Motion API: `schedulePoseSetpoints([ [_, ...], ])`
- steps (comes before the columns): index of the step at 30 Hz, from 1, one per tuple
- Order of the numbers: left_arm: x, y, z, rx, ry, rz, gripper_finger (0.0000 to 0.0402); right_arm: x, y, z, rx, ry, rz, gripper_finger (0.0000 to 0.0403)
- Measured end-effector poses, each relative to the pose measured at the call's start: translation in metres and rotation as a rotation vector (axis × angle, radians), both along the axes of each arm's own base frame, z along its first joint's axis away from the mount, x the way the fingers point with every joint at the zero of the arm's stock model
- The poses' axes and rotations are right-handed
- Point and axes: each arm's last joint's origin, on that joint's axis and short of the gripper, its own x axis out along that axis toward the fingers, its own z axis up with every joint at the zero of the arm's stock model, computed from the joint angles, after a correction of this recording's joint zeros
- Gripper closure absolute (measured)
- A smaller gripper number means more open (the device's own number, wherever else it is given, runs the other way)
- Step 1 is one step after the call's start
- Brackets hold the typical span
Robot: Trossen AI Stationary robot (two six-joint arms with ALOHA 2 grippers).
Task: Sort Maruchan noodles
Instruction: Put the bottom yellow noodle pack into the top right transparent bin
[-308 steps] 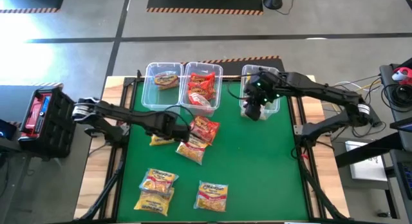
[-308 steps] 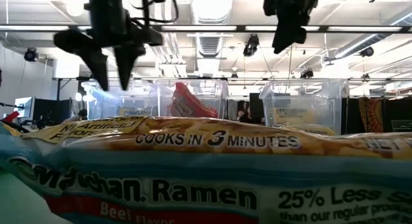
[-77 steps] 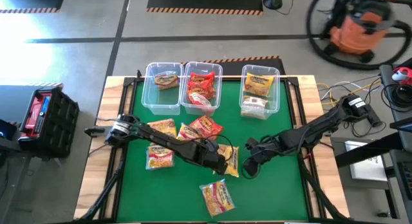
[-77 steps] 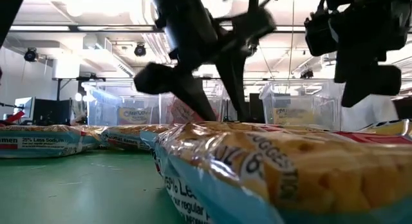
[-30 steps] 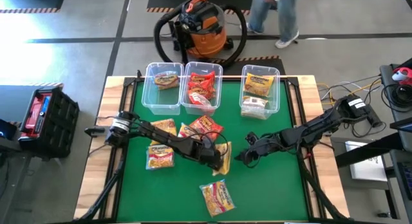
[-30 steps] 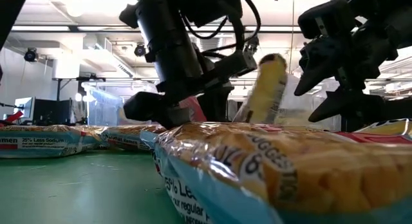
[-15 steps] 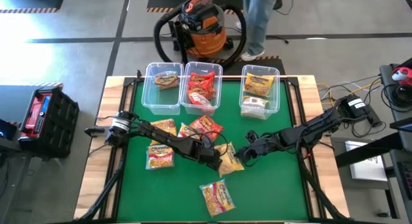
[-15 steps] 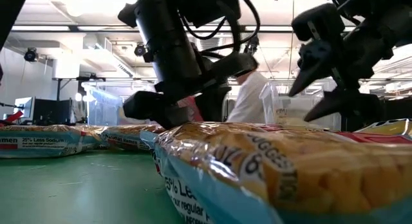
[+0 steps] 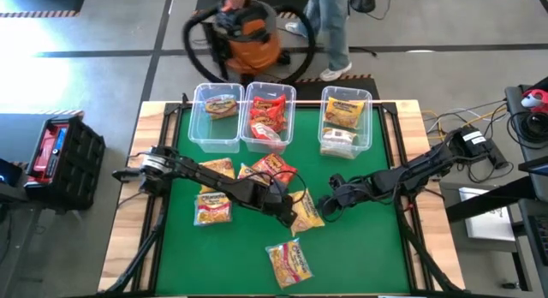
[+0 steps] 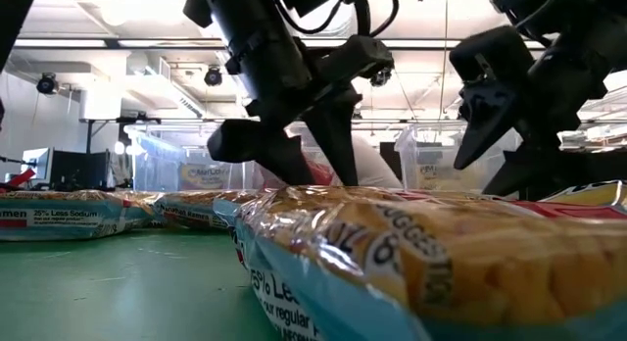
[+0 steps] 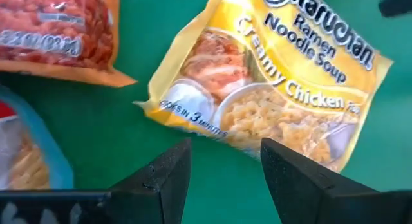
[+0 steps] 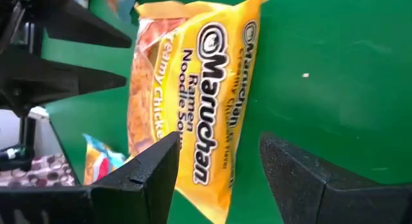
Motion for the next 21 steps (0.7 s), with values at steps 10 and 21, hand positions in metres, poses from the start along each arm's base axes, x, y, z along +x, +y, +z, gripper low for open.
schedulePoseSetpoints([
  [10, 0.008, -0.004, -0.002, -0.06, -0.07, 0.027, 0.0232, 0.001, -0.005, -0.001, -0.016, -0.001, -0.026, 0.0199],
  [21, 0.012, -0.005, -0.019, -0.127, -0.04, 0.152, 0.0232, 0.004, -0.004, 0.004, -0.025, -0.032, -0.017, 0.0199],
])
